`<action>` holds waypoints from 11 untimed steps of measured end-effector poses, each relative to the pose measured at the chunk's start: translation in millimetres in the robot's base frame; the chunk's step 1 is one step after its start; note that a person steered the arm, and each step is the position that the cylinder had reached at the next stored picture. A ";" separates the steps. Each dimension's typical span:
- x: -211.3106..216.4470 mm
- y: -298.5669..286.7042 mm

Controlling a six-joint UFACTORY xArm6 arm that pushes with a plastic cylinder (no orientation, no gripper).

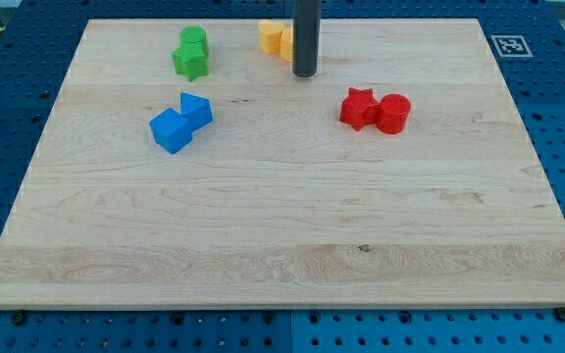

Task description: Nudge the green star and the green circle up a bit

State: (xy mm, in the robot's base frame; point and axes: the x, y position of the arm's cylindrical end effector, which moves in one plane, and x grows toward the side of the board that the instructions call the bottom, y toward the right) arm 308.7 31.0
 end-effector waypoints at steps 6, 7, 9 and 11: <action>24.5 -105.2; 24.7 -109.6; 30.9 -149.9; 16.0 -198.4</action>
State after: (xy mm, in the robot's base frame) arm 324.8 -167.5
